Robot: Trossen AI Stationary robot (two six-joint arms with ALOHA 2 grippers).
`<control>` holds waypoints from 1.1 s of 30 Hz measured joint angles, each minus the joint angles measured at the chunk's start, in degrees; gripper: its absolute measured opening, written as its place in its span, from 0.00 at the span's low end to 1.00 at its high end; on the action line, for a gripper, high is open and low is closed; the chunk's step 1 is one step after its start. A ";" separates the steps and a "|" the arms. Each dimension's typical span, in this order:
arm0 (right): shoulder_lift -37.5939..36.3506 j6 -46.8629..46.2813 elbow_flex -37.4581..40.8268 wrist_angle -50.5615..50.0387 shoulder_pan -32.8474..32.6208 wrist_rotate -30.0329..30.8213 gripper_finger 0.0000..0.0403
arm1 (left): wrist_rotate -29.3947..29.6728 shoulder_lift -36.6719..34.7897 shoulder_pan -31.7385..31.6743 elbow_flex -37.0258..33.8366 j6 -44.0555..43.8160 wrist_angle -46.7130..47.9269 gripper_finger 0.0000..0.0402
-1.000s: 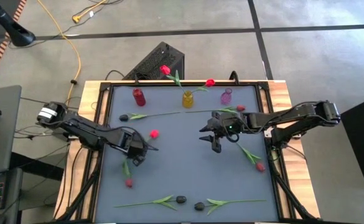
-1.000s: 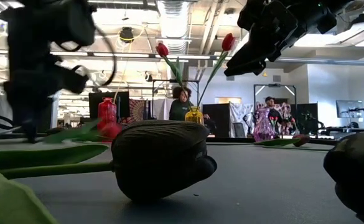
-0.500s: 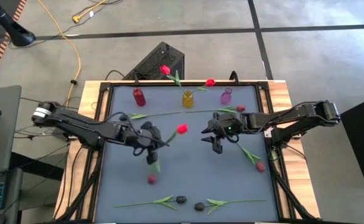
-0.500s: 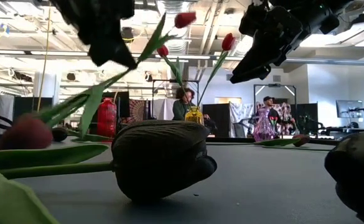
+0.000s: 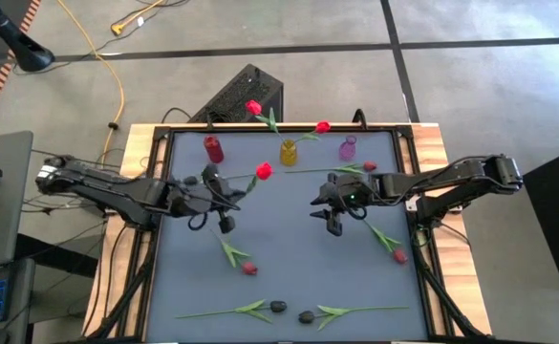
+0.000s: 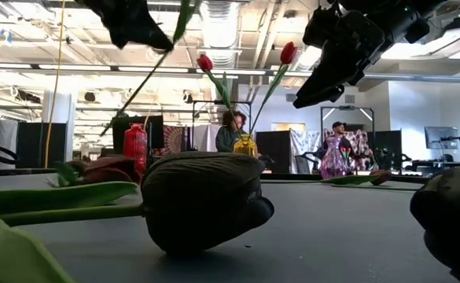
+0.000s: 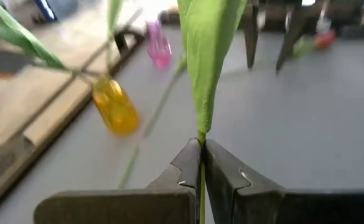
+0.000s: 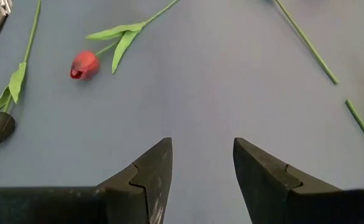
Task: Sort flowers into vase by color
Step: Put the red tulip into the yellow vase
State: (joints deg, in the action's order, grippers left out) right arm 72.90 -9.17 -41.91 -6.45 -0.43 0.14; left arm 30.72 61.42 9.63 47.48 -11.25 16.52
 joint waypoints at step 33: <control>-0.01 12.04 0.00 -3.66 3.15 0.04 0.49 | -37.50 26.24 -35.06 1.50 11.29 -70.41 0.00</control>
State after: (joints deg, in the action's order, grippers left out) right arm 72.88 2.87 -41.91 -10.11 2.72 0.19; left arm -6.78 87.66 -25.43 48.99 0.03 -53.88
